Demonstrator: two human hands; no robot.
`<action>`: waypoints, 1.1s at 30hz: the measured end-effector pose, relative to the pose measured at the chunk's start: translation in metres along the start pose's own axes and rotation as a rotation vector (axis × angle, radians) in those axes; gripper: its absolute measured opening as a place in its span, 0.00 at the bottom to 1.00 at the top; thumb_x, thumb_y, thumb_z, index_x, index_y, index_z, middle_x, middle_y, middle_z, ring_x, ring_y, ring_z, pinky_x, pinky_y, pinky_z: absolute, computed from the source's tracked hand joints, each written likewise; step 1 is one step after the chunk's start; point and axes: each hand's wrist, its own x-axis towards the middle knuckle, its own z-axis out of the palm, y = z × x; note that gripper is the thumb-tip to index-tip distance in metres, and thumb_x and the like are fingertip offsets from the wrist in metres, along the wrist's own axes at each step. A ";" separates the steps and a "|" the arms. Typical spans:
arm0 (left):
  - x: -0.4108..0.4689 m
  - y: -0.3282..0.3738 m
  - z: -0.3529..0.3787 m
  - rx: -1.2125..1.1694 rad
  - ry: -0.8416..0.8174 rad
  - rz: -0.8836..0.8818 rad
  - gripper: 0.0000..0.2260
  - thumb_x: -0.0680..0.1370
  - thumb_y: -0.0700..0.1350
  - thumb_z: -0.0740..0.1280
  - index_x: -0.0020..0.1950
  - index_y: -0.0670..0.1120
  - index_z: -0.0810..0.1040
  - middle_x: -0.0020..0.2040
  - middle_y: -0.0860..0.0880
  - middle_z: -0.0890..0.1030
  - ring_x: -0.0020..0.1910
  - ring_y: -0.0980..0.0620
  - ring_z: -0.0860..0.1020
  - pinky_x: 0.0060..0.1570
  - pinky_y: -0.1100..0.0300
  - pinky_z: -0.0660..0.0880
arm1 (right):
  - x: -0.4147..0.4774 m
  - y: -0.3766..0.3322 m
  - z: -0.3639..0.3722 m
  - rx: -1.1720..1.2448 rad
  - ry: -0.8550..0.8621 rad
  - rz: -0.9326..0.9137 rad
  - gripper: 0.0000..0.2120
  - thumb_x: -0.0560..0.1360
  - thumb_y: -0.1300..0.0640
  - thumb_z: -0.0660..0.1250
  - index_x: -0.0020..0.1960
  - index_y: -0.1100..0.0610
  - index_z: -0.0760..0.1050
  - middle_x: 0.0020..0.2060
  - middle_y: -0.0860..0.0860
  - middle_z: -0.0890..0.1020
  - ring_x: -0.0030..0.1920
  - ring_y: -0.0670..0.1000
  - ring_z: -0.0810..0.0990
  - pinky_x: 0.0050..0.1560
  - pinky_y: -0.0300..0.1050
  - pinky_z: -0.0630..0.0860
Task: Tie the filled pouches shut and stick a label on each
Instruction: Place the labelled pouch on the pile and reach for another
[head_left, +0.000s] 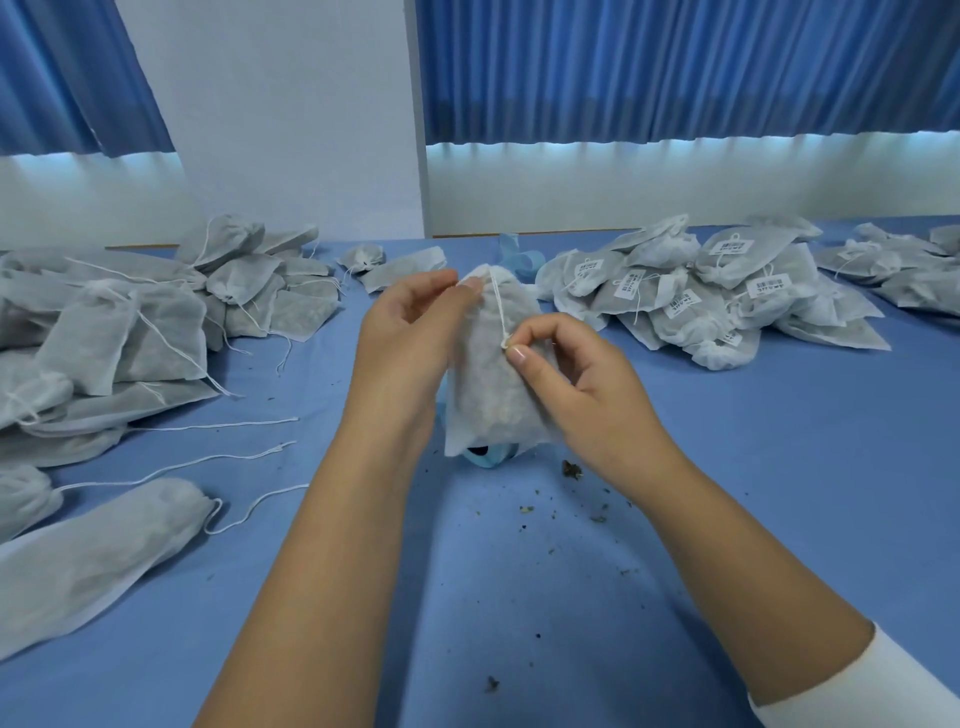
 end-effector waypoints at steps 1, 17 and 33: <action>0.001 0.000 -0.003 0.021 -0.044 -0.039 0.16 0.72 0.46 0.75 0.58 0.44 0.80 0.57 0.45 0.83 0.58 0.47 0.81 0.62 0.50 0.77 | 0.001 -0.001 -0.002 0.027 0.012 0.008 0.03 0.79 0.61 0.66 0.47 0.55 0.77 0.43 0.42 0.79 0.45 0.47 0.75 0.51 0.43 0.72; -0.001 0.000 -0.012 0.217 -0.287 -0.158 0.12 0.73 0.44 0.75 0.53 0.41 0.84 0.46 0.44 0.87 0.44 0.49 0.86 0.42 0.57 0.82 | 0.005 0.000 -0.014 0.173 -0.008 0.107 0.11 0.80 0.62 0.62 0.47 0.54 0.83 0.48 0.47 0.83 0.52 0.43 0.80 0.54 0.41 0.76; 0.019 -0.019 -0.013 0.180 0.189 -0.079 0.10 0.80 0.47 0.66 0.46 0.40 0.76 0.49 0.44 0.81 0.49 0.47 0.80 0.61 0.43 0.77 | 0.008 0.020 -0.043 -0.295 -0.171 0.336 0.11 0.71 0.65 0.68 0.44 0.50 0.73 0.46 0.46 0.76 0.42 0.44 0.75 0.31 0.31 0.70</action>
